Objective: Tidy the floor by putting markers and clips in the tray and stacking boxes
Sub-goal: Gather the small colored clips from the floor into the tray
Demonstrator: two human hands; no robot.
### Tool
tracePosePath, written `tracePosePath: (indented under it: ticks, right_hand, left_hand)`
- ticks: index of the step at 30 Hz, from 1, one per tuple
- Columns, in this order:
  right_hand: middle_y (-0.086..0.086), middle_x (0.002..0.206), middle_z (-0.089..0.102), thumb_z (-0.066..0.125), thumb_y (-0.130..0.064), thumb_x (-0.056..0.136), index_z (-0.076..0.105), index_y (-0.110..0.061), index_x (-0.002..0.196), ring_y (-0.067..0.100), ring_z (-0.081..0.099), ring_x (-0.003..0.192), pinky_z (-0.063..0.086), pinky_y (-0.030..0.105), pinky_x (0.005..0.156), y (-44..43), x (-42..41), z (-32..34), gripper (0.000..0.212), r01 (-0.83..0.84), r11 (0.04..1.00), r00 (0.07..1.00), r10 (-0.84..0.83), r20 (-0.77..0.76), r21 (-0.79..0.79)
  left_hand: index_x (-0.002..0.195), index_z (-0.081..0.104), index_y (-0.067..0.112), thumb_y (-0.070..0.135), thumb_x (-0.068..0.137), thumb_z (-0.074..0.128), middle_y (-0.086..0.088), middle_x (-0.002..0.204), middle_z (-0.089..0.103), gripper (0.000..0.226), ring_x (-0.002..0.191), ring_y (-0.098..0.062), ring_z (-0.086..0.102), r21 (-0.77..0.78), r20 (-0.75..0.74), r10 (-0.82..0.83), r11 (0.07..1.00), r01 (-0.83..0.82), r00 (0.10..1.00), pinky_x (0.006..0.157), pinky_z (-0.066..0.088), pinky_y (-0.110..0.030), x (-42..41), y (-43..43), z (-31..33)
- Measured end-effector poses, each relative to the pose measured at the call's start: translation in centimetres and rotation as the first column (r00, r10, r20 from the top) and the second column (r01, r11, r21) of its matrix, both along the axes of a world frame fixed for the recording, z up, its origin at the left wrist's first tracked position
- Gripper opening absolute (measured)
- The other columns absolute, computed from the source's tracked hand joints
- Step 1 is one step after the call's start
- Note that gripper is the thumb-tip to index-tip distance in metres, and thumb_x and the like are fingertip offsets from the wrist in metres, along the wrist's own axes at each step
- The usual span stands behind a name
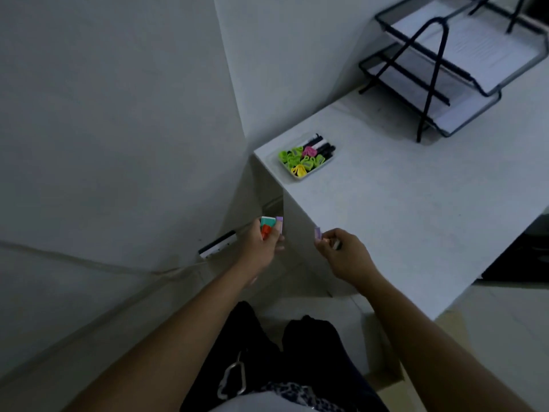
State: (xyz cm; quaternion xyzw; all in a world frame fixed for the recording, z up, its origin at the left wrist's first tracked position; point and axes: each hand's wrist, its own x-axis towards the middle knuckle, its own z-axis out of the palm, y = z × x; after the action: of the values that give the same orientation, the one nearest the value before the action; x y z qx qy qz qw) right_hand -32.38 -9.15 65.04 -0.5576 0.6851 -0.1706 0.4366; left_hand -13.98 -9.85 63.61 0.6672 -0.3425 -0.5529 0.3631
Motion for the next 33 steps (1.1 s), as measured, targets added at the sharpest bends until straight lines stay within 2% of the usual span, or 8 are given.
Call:
tracePosePath:
  ticks: [4,8,11,16,18,24,28,33]
  right_hand:
    - [-0.003,0.078,0.064,0.058,-0.043,0.089,0.063,-0.022,0.088,0.021,0.062,0.074,0.052,0.038,0.069,-4.2,0.2,-0.6,0.022,0.013,0.999,1.0,-0.012,-0.004,0.032]
    - [0.001,0.086,0.068,0.058,-0.042,0.089,0.064,-0.022,0.093,0.023,0.065,0.08,0.056,0.044,0.076,-9.3,1.4,-0.8,0.021,0.032,0.999,0.999,-0.032,0.0,0.019]
    - [-0.001,0.084,0.068,0.057,-0.044,0.09,0.063,-0.021,0.096,0.021,0.065,0.081,0.055,0.045,0.08,-13.3,2.9,-1.0,0.024,0.071,0.997,0.997,-0.071,0.002,0.031]
    - [0.002,0.088,0.067,0.054,-0.049,0.091,0.062,-0.02,0.096,0.022,0.064,0.084,0.055,0.041,0.078,-18.0,4.8,-1.1,0.03,0.061,0.998,0.997,-0.06,-0.039,0.017]
    - [0.001,0.089,0.064,0.053,-0.048,0.092,0.063,-0.018,0.1,0.021,0.062,0.085,0.052,0.035,0.075,-19.8,5.0,-1.2,0.032,0.067,0.998,0.995,-0.067,-0.069,0.0]
    - [0.006,0.093,0.065,0.057,-0.039,0.092,0.065,-0.019,0.103,0.021,0.06,0.08,0.052,0.034,0.073,-23.6,4.6,-2.4,0.024,0.021,0.998,0.985,-0.031,-0.173,-0.062]
    - [0.01,0.104,0.055,0.052,-0.027,0.094,0.062,-0.02,0.105,0.029,0.059,0.082,0.053,0.039,0.068,-26.9,4.4,-2.9,0.016,-0.151,0.985,0.927,0.111,-0.359,-0.085]
    - [0.009,0.116,0.046,0.054,-0.024,0.094,0.052,-0.025,0.12,0.026,0.057,0.092,0.055,0.036,0.064,-29.4,5.1,-3.2,0.027,-0.407,0.913,0.778,0.321,-0.54,-0.044]
  left_hand:
    - [0.104,0.051,0.011,0.04,0.09,0.057,-0.005,0.09,0.061,0.032,0.085,-0.015,0.063,-0.03,0.029,-0.02,0.999,0.02,0.999,0.081,0.058,-0.043,0.0,-4.2,0.2]
    - [0.101,0.052,0.015,0.039,0.09,0.058,-0.003,0.088,0.062,0.028,0.089,-0.018,0.064,-0.05,0.002,-0.07,0.996,0.07,0.998,0.083,0.058,-0.043,0.7,-9.9,-0.2]
    - [0.105,0.052,0.011,0.038,0.091,0.056,-0.004,0.085,0.063,0.03,0.085,-0.019,0.064,-0.048,0.001,-0.091,0.995,0.091,0.996,0.083,0.057,-0.04,1.4,-14.7,-0.5]
    - [0.114,0.047,0.005,0.034,0.095,0.051,-0.005,0.091,0.058,0.035,0.084,-0.014,0.06,-0.028,0.038,-0.188,0.981,0.19,0.981,0.071,0.056,-0.022,2.2,-19.7,-0.5]
    - [0.113,0.047,0.005,0.035,0.095,0.051,-0.006,0.092,0.058,0.035,0.085,-0.014,0.059,-0.022,0.05,-0.248,0.968,0.25,0.967,0.071,0.056,-0.024,2.3,-21.2,-0.7]
    - [0.111,0.046,0.006,0.03,0.094,0.052,-0.006,0.094,0.059,0.03,0.089,-0.016,0.062,0.063,-0.03,-0.288,0.955,0.289,0.957,0.079,0.059,-0.036,3.2,-23.1,-1.3]
    - [0.108,0.047,0.011,0.029,0.095,0.051,-0.005,0.098,0.059,0.023,0.092,-0.016,0.062,0.073,-0.008,-0.307,0.949,0.307,0.952,0.082,0.058,-0.038,3.5,-24.7,-1.9]
    - [0.109,0.048,0.018,0.034,0.093,0.054,0.0,0.095,0.06,0.023,0.086,-0.016,0.066,0.11,0.034,-0.279,0.955,0.274,0.96,0.083,0.057,-0.048,4.0,-25.7,-2.6]
